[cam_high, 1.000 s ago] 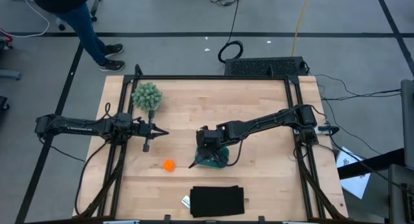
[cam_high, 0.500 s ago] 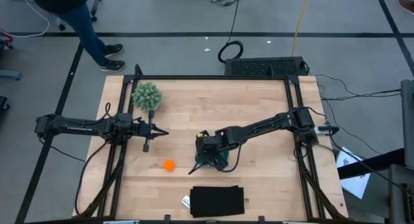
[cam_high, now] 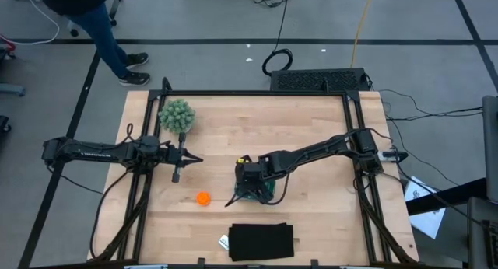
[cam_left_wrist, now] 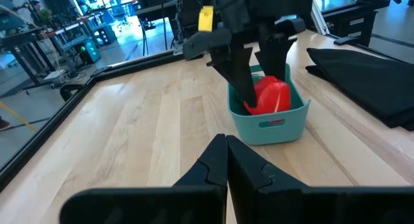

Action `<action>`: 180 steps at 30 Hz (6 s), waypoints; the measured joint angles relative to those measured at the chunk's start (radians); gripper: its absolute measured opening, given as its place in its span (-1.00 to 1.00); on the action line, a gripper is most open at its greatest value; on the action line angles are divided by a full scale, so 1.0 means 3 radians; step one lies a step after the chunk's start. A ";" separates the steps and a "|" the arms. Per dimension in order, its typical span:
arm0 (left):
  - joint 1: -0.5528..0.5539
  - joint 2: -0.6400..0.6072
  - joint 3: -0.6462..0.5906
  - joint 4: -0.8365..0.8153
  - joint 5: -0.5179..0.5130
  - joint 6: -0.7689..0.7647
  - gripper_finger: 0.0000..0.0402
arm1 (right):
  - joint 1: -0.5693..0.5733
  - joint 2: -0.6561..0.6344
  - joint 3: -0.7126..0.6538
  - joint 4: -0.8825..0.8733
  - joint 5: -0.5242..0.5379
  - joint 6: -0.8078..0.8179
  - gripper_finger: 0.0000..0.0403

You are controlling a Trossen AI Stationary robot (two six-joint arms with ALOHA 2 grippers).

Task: Pick and placing Produce into tupperware
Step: Put the apple into the bin, then put the pumpkin into the bin

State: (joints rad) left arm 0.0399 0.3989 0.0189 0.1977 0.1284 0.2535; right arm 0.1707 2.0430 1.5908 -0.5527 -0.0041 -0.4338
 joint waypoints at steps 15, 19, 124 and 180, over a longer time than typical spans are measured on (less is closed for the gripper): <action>0.0000 0.0001 0.0000 0.0002 0.0000 0.0001 -1.00 | -0.0003 0.0004 -0.0157 0.0082 0.0102 -0.0049 0.26; 0.0000 0.0001 0.0000 0.0003 0.0000 0.0002 -0.99 | -0.0018 0.0058 -0.0155 0.0076 0.0089 -0.0045 0.26; 0.0000 0.0001 0.0000 0.0009 -0.0165 0.0047 -0.99 | -0.0148 -0.0149 0.0241 -0.0706 0.0187 0.0146 -1.00; -0.0004 -0.0003 0.0000 0.0379 -0.0244 0.0158 -1.00 | -0.0904 -0.3990 -0.1395 0.0022 -0.0091 0.1099 -1.00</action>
State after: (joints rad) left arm 0.0387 0.3981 0.0189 0.3115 0.0553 0.3009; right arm -0.1006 0.8460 1.1724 -0.5461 -0.0315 -0.1039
